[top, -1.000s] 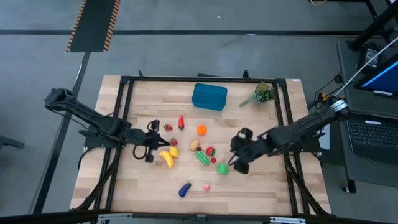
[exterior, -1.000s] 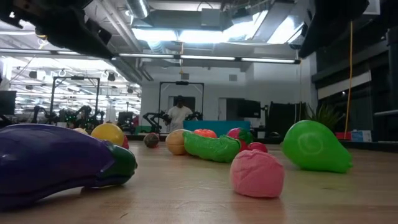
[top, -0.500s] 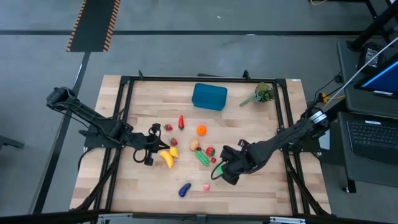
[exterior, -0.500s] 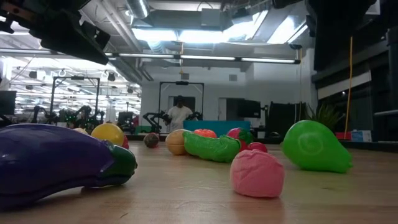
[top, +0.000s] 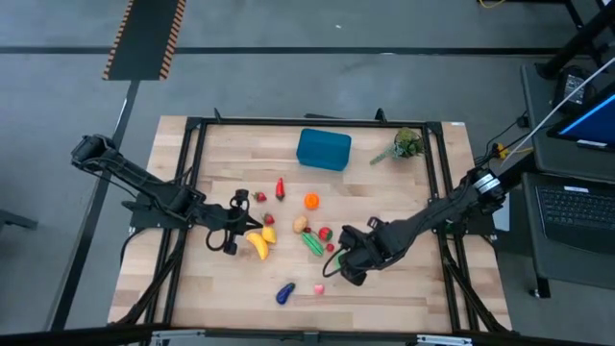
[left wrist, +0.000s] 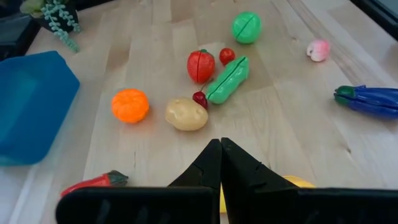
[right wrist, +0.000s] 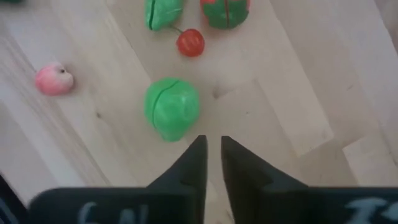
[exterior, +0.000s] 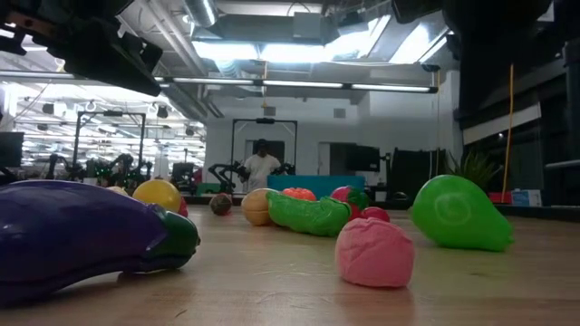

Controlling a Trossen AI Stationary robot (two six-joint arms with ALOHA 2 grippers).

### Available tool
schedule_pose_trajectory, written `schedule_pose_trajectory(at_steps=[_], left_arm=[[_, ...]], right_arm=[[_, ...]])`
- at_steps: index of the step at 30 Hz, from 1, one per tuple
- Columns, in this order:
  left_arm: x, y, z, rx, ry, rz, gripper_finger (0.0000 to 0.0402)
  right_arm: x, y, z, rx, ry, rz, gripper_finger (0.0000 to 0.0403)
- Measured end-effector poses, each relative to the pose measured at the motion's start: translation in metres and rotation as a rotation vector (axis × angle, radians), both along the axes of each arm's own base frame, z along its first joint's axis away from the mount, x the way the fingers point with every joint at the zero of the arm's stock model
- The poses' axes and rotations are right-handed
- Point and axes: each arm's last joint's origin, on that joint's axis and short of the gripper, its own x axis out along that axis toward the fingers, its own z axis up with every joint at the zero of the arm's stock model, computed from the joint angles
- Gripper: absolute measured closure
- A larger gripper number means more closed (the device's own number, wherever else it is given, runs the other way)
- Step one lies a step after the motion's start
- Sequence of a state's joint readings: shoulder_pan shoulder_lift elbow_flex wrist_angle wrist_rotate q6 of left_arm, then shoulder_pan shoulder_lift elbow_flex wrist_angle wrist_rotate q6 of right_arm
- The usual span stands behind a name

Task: Pick and placing Produce into tupperware
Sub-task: Put the green pear into the blue bin

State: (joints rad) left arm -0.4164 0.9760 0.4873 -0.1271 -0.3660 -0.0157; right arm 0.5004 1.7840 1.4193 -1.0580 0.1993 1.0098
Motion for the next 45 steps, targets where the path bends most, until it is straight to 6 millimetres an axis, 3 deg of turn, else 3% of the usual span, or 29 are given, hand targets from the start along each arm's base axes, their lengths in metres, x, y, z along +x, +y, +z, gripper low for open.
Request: schedule_pose_trajectory(at_steps=[13, 17, 34, 45], left_arm=[[-0.001, 0.0, -0.001, 0.009, 0.017, -0.001, 0.0402], [-0.001, 0.0, -0.001, 0.01, 0.018, -0.001, 0.0402], [-0.001, 0.0, -0.002, 0.009, 0.018, -0.001, 0.0402], [-0.001, 0.0, -0.002, 0.01, 0.02, -0.001, 0.0401]], right_arm=[[0.002, -0.004, 0.0, 0.007, -0.003, -0.041, 0.0141], [0.001, -0.003, 0.0, 0.049, 0.017, -0.04, 0.01], [0.012, 0.011, 0.0, 0.183, -0.086, -0.087, 0.0092], [0.022, 0.021, -0.035, 0.149, -0.021, -0.104, 0.0104]])
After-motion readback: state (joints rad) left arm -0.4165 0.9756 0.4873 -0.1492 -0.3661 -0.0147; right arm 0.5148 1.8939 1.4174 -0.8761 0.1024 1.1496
